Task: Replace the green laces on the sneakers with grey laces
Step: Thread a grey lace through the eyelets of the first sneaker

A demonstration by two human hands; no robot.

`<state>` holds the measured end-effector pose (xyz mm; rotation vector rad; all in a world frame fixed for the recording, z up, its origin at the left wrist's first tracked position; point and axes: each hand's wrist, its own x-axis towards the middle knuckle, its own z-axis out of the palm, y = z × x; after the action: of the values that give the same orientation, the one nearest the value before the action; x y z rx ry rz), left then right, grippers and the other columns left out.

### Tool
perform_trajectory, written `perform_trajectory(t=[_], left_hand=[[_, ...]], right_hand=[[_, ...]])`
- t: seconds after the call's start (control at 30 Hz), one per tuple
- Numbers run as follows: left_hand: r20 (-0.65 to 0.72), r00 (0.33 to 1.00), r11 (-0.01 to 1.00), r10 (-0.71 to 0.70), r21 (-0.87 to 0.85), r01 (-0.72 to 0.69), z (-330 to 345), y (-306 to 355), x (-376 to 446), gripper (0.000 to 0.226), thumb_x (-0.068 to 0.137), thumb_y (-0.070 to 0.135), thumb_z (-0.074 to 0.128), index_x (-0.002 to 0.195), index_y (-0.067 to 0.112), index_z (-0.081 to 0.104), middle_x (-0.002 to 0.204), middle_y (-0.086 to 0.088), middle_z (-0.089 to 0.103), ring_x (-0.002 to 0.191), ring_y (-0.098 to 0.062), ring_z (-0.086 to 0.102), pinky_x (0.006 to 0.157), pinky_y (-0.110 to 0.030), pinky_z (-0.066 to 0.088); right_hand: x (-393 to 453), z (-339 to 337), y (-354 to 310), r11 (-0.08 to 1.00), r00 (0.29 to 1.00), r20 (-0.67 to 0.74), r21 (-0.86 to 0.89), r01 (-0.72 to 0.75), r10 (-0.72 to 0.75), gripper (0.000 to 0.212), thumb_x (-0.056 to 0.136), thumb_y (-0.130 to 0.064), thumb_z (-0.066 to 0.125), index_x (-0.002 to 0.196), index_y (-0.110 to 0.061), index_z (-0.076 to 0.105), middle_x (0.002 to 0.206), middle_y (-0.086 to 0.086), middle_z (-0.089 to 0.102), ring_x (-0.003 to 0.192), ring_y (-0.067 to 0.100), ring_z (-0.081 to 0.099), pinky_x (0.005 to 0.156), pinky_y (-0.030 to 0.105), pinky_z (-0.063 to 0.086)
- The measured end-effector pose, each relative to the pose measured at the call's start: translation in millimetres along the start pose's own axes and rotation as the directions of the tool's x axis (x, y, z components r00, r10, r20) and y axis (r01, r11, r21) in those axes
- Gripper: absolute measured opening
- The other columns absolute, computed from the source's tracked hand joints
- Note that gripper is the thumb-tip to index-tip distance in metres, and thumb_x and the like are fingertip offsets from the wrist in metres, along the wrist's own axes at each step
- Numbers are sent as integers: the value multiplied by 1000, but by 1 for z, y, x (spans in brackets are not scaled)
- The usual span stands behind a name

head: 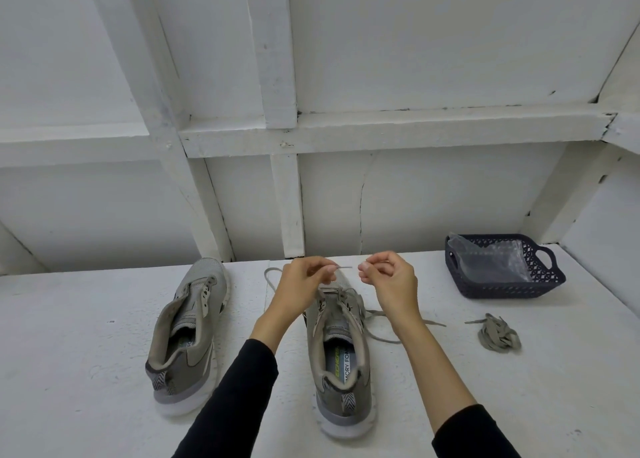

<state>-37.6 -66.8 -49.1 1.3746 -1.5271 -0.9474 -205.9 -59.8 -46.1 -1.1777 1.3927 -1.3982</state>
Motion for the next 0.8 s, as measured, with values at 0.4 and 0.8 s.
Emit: perform_trajectory(t=[0.4,0.8], left_hand=[[-175,969,980,-173,71,187,18,-32,-2,7,91,14,67,84,14,68,76,2,70,75,-11,68,66,-10,50],[-203,968,974,-147,139,177,37,-46,-16,7,90,18,68,93,16,74,83,9,70,85,-5,66,75,-14,50]], right_hand=[[-10,19,22,834,923,286,-549,-63,257,19,85,-28,66,97,-13,67,99,1,66,92,13,60,73,25,44],[-11,5,41,887,863,223,-210,-412,453,28,83,-10,46,84,7,67,75,5,58,74,18,49,72,28,36]])
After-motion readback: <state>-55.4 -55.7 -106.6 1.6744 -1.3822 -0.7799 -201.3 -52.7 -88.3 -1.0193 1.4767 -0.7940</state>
